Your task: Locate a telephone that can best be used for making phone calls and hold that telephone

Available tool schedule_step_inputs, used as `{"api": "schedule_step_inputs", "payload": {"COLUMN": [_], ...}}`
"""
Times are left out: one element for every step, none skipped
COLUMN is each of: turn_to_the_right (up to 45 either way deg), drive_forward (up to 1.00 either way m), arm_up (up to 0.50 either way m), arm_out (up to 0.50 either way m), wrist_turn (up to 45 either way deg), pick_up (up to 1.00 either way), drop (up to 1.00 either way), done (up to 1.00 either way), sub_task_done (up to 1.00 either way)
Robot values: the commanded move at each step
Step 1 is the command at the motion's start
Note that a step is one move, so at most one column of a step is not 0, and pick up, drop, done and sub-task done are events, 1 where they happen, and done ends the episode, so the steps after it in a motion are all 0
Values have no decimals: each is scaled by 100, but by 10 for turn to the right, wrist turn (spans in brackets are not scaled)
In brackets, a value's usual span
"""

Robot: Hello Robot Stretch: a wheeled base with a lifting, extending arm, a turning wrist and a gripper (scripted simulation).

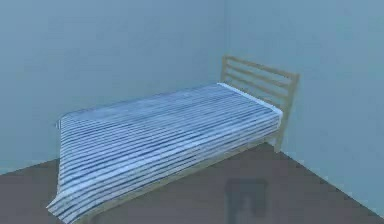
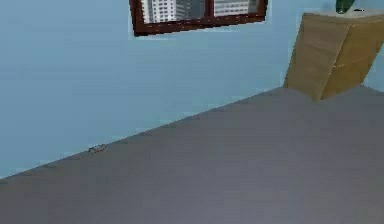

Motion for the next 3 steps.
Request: {"api": "schedule_step_inputs", "payload": {"turn_to_the_right": [450, 450, 450], "drive_forward": [0, 0, 0], "arm_up": [0, 0, 0], "arm_out": [0, 0, 0], "wrist_turn": [0, 0, 0], "pick_up": [0, 0, 0], "drop": [0, 0, 0], "done": [0, 0, 0], "sub_task_done": [0, 0, 0]}}
